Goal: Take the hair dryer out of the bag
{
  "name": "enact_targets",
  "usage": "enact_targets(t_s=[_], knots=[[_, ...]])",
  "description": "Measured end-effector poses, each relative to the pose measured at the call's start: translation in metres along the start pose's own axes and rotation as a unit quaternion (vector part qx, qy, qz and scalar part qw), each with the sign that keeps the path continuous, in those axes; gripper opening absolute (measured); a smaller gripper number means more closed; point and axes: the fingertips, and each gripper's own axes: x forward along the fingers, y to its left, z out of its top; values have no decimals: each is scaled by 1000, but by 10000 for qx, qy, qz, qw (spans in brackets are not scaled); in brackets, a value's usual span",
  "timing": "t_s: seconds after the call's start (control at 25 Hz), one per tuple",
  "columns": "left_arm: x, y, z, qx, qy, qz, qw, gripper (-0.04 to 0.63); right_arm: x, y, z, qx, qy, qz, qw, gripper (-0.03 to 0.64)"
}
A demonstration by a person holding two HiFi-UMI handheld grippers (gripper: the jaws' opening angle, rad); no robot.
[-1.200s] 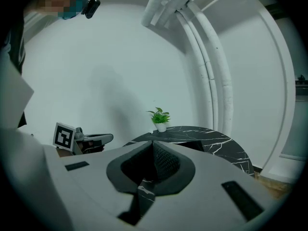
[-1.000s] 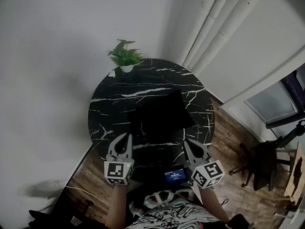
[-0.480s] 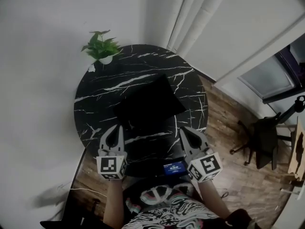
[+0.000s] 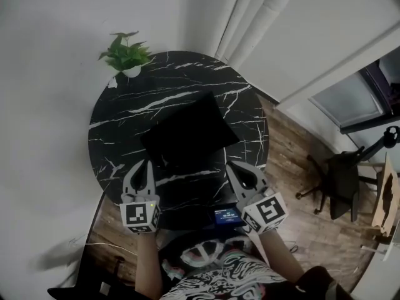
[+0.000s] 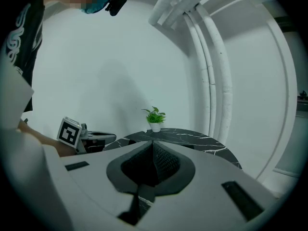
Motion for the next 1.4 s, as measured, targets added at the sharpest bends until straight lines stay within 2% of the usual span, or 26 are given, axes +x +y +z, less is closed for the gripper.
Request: enact_targets(t_s=[0.36,0.72,0.92,1.08,1.28,1.4], knots=[[4,3,-32,150,237,16,9996,11,24,2,-32,16,311,95,9995,18],[29,3,-54,499,412,-253,9976,11,52,-9,-63,-21,480,15,9988,18],[38,2,-69,497,588,-464,9960,11,74,-2,-75,-163,603,323,9975,20],[46,3,-81,570,658,-475,9951,11,87,-8,-87,-390,642,345,9966,20],[46,9,-93,512,800,-331,9949,11,97,-7,-99,-162,678,404,9968,20],[46,1,-90,619,700,-450,9946,11,101,-2,-101,-79,752,642,9951,20]])
